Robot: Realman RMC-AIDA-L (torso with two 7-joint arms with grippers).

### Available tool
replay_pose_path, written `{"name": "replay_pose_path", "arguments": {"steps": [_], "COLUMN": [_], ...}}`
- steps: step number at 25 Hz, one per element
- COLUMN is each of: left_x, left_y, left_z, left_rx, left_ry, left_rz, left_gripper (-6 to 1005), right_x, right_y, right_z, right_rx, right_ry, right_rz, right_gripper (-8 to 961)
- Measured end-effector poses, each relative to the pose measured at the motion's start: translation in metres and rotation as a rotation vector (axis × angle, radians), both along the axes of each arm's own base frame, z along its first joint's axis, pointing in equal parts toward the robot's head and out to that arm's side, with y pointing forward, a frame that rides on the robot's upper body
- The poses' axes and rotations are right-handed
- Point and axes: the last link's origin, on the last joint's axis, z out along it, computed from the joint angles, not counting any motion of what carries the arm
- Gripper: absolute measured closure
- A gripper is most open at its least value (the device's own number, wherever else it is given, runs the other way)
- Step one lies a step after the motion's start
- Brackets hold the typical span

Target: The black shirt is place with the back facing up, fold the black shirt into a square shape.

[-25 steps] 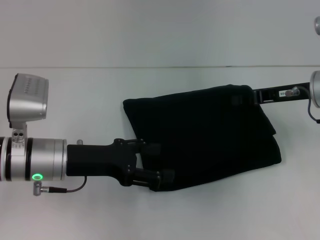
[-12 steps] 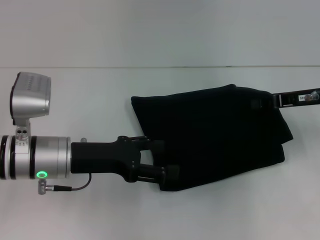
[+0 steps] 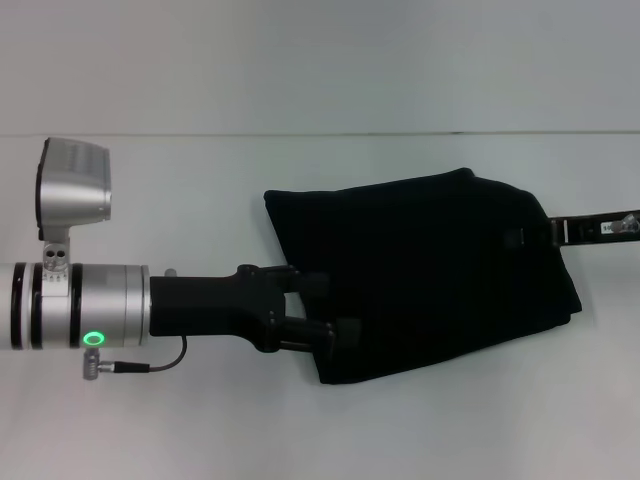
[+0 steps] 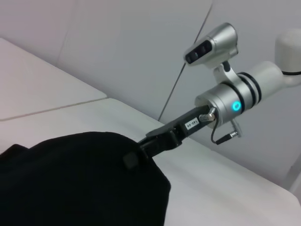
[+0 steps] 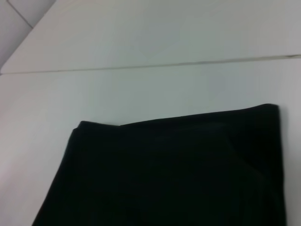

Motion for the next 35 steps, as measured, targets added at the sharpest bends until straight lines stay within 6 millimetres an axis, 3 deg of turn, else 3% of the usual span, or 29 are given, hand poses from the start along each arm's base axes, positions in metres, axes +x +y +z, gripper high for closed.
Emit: {"name": "replay_pose_path", "arguments": {"steps": [12, 16, 21, 35], "left_x": [0.002, 0.004, 0.004, -0.001], "left_y": [0.017, 0.026, 0.033, 0.044], "left_z": [0.000, 0.000, -0.001, -0.001], "left_rx": [0.044, 0.070, 0.092, 0.169], "left_ry": [0.021, 0.039, 0.056, 0.077], "left_rz": [0.069, 0.107, 0.125, 0.174], "left_gripper": [124, 126, 129, 137], "right_x": [-0.003, -0.010, -0.015, -0.041], "right_y": [0.019, 0.025, 0.026, 0.039], "right_z": [0.029, 0.031, 0.020, -0.014], "right_rx": [0.078, 0.082, 0.049, 0.090], "right_ry": [-0.010, 0.032, 0.072, 0.137], "right_rz": [-0.036, -0.103, -0.161, -0.161], "right_gripper": [518, 351, 128, 137]}}
